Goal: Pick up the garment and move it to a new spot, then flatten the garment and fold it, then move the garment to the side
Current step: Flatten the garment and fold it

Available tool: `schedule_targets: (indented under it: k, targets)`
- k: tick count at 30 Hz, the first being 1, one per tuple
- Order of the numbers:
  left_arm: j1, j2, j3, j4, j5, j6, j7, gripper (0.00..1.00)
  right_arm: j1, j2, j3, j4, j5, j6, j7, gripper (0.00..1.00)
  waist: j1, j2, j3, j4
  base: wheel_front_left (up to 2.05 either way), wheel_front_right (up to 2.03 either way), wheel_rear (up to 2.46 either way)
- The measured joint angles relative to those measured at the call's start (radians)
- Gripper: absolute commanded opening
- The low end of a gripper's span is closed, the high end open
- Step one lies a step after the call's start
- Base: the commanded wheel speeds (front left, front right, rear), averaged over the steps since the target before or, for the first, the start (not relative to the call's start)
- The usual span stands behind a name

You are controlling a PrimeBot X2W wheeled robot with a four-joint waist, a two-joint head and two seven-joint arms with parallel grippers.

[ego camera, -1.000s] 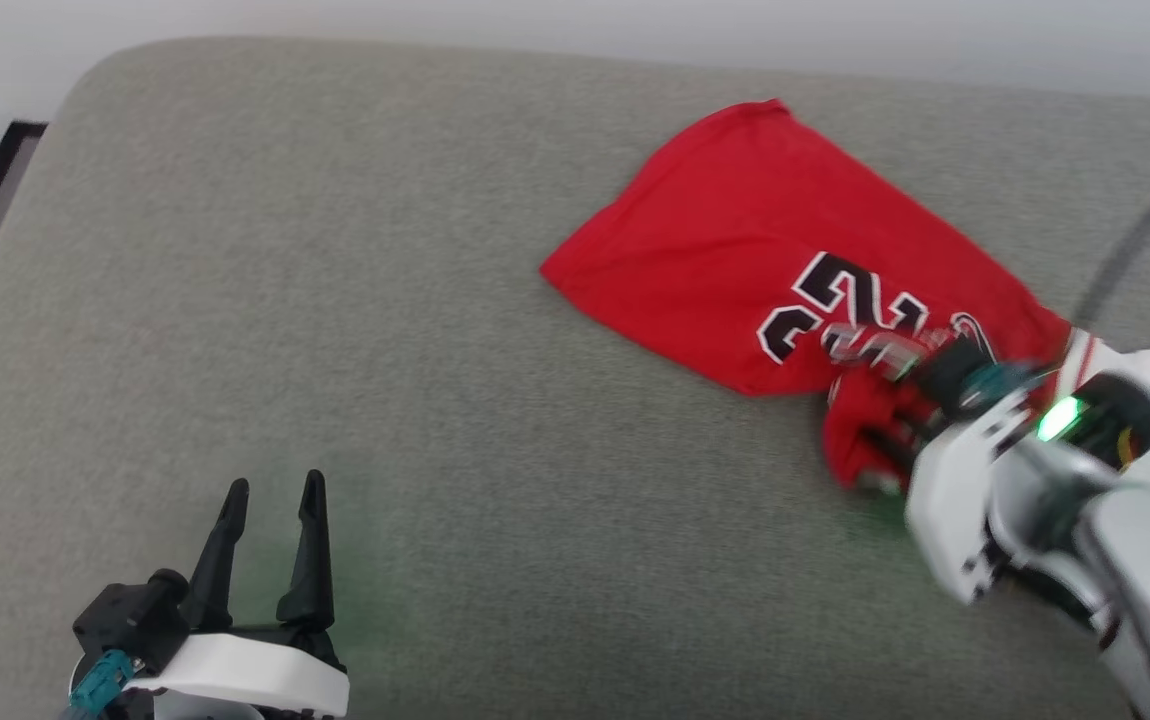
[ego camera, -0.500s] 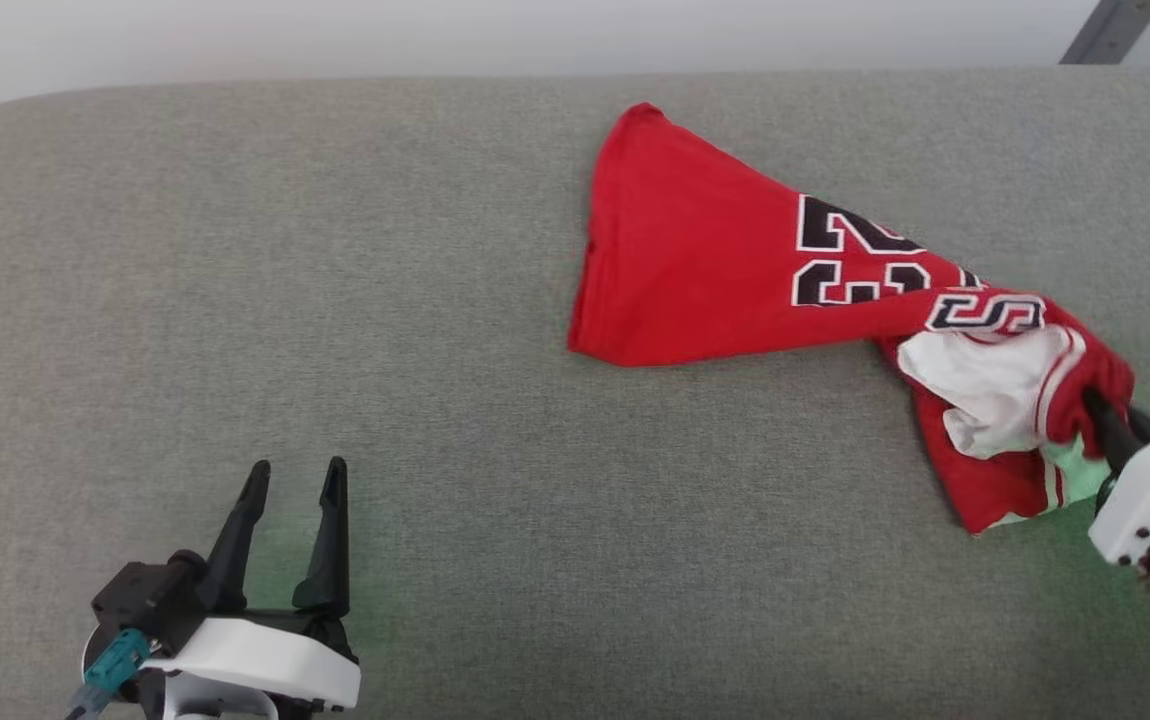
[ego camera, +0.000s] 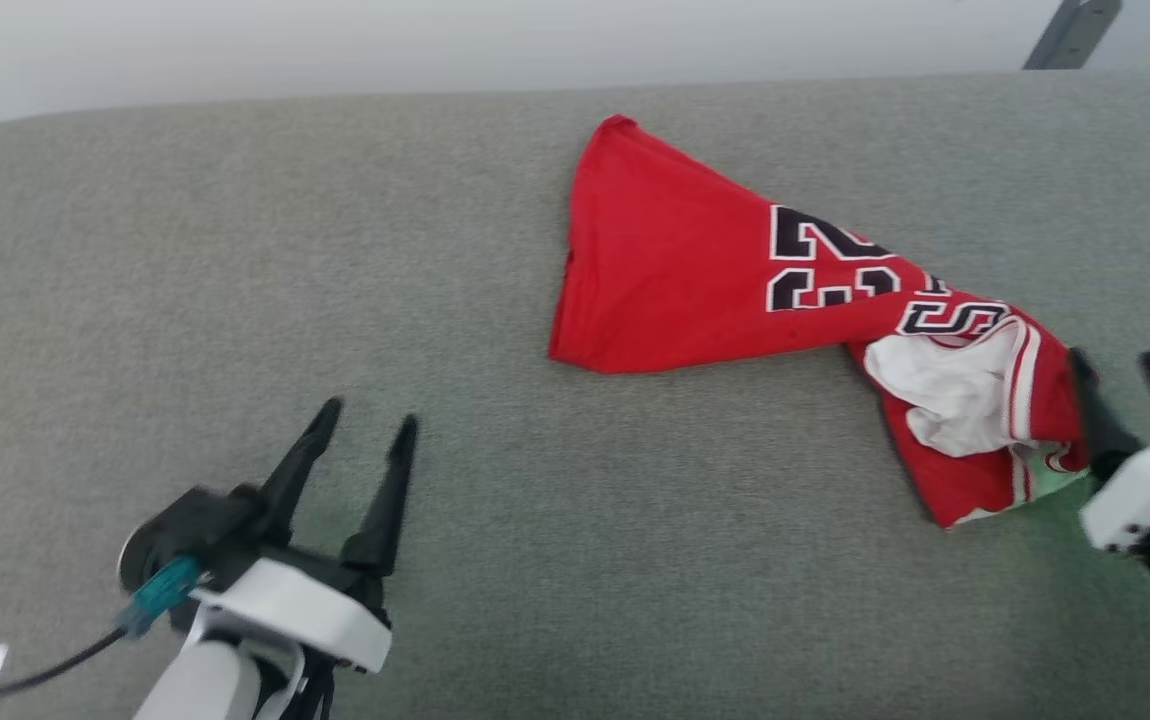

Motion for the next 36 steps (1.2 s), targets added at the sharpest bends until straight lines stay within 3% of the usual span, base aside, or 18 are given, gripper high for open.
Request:
schedule_targets:
  k: [6,10,14,17,21,30,36]
  targets:
    - [-0.204,0.193,-0.292,-0.007,-0.085,0.0,0.025,1.0,0.105,-0.028,-0.053,-0.198,-0.022,0.0,-0.176,1.0,0.0,0.0,-0.017,-0.052,0.0,0.0,0.0]
    - [-0.397,0.275,-0.518,-0.034,-0.227,0.0,0.182,1.0,0.195,0.015,-0.061,-0.289,-0.001,0.0,-0.215,1.0,0.0,0.0,-0.016,-0.107,0.0,0.0,0.0]
    - [-0.599,0.313,-0.722,-0.054,-0.401,0.0,0.355,1.0,0.251,0.085,-0.082,-0.342,0.01,0.0,-0.248,1.0,0.0,0.0,-0.007,-0.17,0.0,0.0,0.0]
    - [-0.726,0.298,-0.817,-0.034,-0.552,0.0,0.478,1.0,0.278,0.142,-0.072,-0.362,0.035,0.0,-0.261,1.0,0.0,0.0,0.011,-0.219,0.0,0.0,0.0]
    - [-0.88,0.271,-0.935,0.01,-0.649,0.0,0.607,1.0,0.279,0.177,-0.03,-0.362,0.051,0.0,-0.281,1.0,0.0,0.0,0.052,-0.282,0.0,0.0,0.0]
    - [-1.025,0.179,-1.013,0.135,-0.687,0.0,0.703,1.0,0.218,0.214,0.041,-0.305,0.059,0.0,-0.323,1.0,0.0,0.0,0.136,-0.422,0.0,0.0,0.0]
    - [-1.03,0.176,-1.016,0.188,-0.665,0.0,0.741,1.0,0.197,0.227,0.069,-0.292,0.063,0.0,-0.332,1.0,0.0,0.0,0.176,-0.491,0.0,0.0,0.0]
